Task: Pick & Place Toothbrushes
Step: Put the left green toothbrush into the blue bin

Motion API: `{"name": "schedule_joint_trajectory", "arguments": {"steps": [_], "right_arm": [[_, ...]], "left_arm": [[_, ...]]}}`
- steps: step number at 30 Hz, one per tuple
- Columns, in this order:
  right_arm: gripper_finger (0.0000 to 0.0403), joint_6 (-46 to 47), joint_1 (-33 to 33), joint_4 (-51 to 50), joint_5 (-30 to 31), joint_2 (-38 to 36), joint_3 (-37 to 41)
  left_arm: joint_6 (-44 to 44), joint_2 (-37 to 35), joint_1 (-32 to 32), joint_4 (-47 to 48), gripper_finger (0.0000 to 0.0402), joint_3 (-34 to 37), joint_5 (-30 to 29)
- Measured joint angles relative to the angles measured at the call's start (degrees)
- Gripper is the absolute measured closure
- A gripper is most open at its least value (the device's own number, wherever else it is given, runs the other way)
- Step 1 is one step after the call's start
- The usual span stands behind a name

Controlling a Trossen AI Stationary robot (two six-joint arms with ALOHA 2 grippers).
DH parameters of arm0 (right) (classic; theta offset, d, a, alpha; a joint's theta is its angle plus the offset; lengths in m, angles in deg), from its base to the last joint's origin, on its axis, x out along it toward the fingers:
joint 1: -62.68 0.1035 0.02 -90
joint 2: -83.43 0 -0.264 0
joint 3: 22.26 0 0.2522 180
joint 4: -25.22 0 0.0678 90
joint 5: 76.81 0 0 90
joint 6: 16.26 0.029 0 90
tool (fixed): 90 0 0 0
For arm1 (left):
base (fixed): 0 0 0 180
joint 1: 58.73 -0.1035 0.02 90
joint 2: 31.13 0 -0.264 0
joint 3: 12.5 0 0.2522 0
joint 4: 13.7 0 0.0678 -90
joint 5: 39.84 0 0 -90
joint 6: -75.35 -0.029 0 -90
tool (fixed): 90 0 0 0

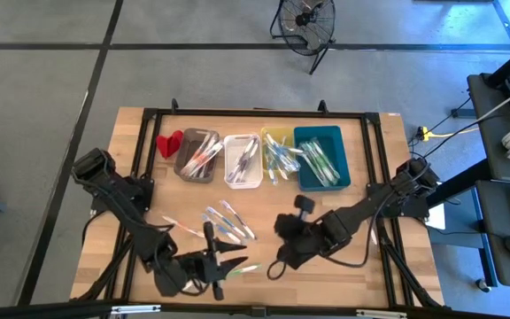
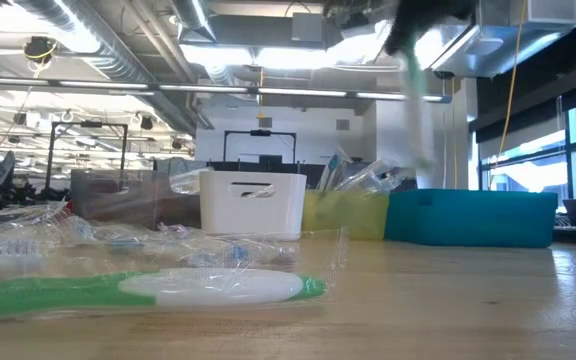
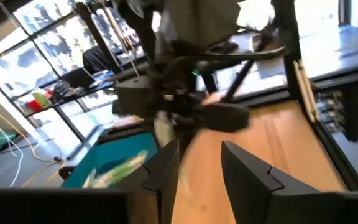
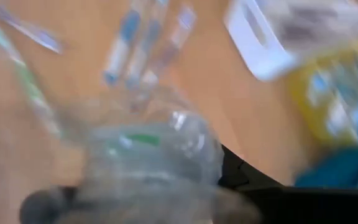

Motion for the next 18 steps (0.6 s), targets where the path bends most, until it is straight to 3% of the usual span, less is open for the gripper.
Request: {"name": "schedule_joint_trajectory", "arguments": {"steps": [6, 11, 18], "right_arm": [[0.0379, 6.6, -3.2, -13.8, -5.9, 0.0, 0.0], [0.0379, 7.4, -7.7, -21.0, -15.7, -1.6, 0.0], [0.0379, 7.3, -16.4, -31.7, -16.8, -6.1, 0.0]], "left_arm": [[4.5, 0.0, 1.8, 8.0, 0.0281, 0.0, -0.2], [9.3, 0.0, 3.2, 12.6, 0.0283, 0.0, -0.2], [13.1, 0.0, 4.8, 19.3, 0.0282, 0.0, -0.1]]}}
